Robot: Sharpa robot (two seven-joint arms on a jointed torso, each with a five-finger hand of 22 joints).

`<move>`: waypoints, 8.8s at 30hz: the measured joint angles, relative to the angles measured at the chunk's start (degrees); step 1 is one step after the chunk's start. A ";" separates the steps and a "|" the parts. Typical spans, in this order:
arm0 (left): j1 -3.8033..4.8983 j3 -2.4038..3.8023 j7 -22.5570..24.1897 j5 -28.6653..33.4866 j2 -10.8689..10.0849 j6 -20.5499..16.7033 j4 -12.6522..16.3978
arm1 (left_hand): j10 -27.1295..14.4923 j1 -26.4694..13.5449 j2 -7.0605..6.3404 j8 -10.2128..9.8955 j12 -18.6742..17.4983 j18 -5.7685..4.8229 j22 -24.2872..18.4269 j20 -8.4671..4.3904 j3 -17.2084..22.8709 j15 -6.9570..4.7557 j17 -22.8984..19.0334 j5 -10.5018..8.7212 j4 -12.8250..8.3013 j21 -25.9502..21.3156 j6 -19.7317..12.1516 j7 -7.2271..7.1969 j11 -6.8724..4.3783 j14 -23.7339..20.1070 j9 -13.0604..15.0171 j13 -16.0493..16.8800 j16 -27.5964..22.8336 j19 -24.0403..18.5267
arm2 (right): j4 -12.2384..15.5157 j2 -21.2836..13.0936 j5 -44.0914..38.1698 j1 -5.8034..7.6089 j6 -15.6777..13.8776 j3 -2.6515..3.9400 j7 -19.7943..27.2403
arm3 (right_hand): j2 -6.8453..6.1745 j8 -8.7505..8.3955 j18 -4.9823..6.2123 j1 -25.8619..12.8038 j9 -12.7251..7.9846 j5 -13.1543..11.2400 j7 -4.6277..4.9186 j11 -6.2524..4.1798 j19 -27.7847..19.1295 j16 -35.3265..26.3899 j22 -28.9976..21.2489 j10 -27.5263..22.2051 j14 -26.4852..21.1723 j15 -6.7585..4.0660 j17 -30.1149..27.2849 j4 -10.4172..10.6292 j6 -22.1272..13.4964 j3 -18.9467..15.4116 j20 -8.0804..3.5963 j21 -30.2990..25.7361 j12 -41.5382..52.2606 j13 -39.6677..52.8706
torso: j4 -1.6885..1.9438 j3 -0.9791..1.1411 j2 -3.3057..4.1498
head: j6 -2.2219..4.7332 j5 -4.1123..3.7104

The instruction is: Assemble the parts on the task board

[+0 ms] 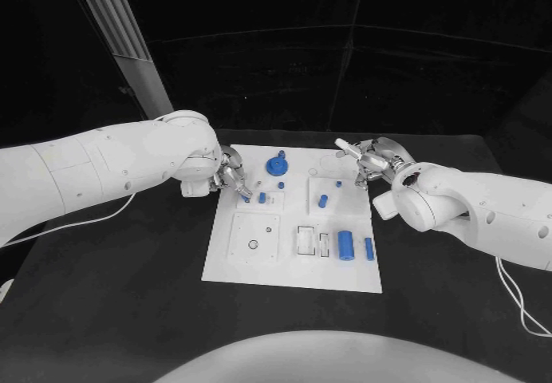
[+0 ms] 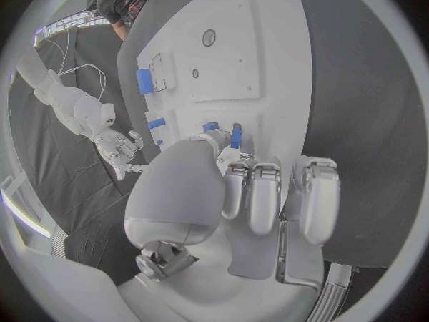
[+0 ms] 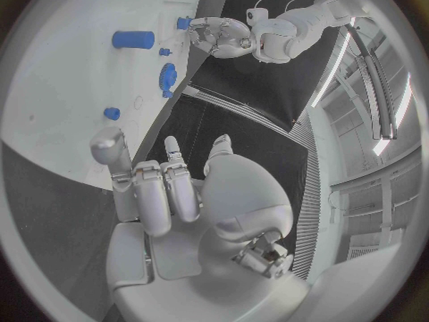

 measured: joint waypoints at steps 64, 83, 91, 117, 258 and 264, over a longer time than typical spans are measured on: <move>-0.17 0.19 -0.07 0.07 0.61 1.23 -0.81 | 0.00 -1.45 0.38 0.34 0.00 -0.01 0.00 0.00 -0.70 0.01 0.00 -2.80 1.32 0.00 0.43 -0.83 0.00 0.00 0.90 0.00 0.00 0.00 | 0.03 -0.02 0.28 0.00 0.00 0.00 -0.06 | 0.00 0.22 0.00 0.00 0.00 0.00 0.00 -0.21 0.00 0.00 0.00 0.21 0.00 0.00 0.00 0.00 0.00 0.00 0.00 -0.27 0.00 0.00 | 0.02 0.02 0.00 | -0.52 -0.43; -0.19 0.19 -0.13 0.04 0.64 1.40 -0.79 | 0.00 -2.18 0.22 0.32 0.00 0.00 0.00 0.00 -1.17 0.01 0.00 -3.43 1.80 0.00 0.83 -1.23 0.00 0.00 0.79 0.00 0.00 0.00 | 0.02 -0.01 0.29 0.00 -0.01 0.00 -0.06 | 0.00 0.22 0.00 0.00 0.00 0.00 0.00 -0.21 0.00 0.00 0.00 0.21 0.03 -0.02 0.00 0.01 0.00 0.00 0.00 -0.27 0.00 0.00 | 0.01 0.03 0.00 | -0.46 -0.44; -0.21 0.21 -0.18 0.04 0.68 1.58 -0.80 | 0.00 -2.48 0.39 0.33 0.00 0.00 0.00 0.00 -1.92 0.01 0.00 -4.71 1.72 0.00 0.84 -1.23 0.00 0.00 0.77 0.00 0.00 0.00 | 0.02 -0.03 0.29 0.00 -0.01 0.00 -0.06 | 0.00 0.22 0.00 0.00 0.00 0.00 0.00 -0.21 0.00 0.00 0.00 0.21 0.22 -0.22 0.00 0.00 0.00 0.00 0.00 -0.27 0.00 0.00 | -0.03 0.02 0.00 | -0.42 -0.44; -0.33 0.22 -0.94 -0.08 0.61 1.69 -0.79 | 0.00 -5.88 -0.58 0.64 0.00 0.00 0.00 0.00 -9.33 0.04 0.00 -9.97 1.84 0.00 0.71 -1.11 0.42 -0.04 0.85 0.00 0.00 0.00 | 0.02 -0.02 0.31 0.00 0.00 0.00 -0.06 | 0.00 0.44 0.00 0.00 0.00 0.00 0.00 -0.21 0.00 0.00 0.00 0.21 0.22 -0.21 0.00 0.00 0.00 0.00 0.00 -0.27 0.00 0.00 | -0.01 0.03 0.02 | -0.46 -0.66; 0.05 0.01 3.76 -0.77 2.42 2.84 -5.82 | -0.20 -9.62 1.69 0.39 0.00 -0.01 0.00 0.19 -20.83 0.47 0.00 9.80 1.86 0.00 1.52 -1.54 0.20 -0.07 1.57 0.00 0.00 -0.19 | -0.26 0.30 0.26 -0.01 -0.06 0.00 -0.28 | 0.29 0.72 0.00 0.29 -0.06 0.00 0.00 -0.21 0.00 0.00 0.00 0.21 0.21 -0.21 0.00 0.15 0.00 -0.14 0.00 -0.27 0.00 0.00 | -0.05 0.02 0.01 | -0.27 -1.47; 0.04 0.01 3.57 -0.78 2.70 3.41 -6.11 | -0.20 -9.62 1.69 0.39 0.00 -0.01 0.00 0.19 -21.00 0.48 0.00 9.80 2.03 0.00 1.91 -1.57 0.20 -0.08 1.57 0.00 0.00 -0.19 | -0.26 0.32 0.26 -0.01 -0.06 0.00 -0.29 | 0.29 0.72 0.00 0.29 -0.06 0.00 0.00 -0.21 0.00 0.00 0.00 0.21 0.21 -0.21 0.00 0.15 0.00 -0.14 0.00 -0.27 0.00 0.00 | -0.04 0.01 0.01 | -0.34 -1.47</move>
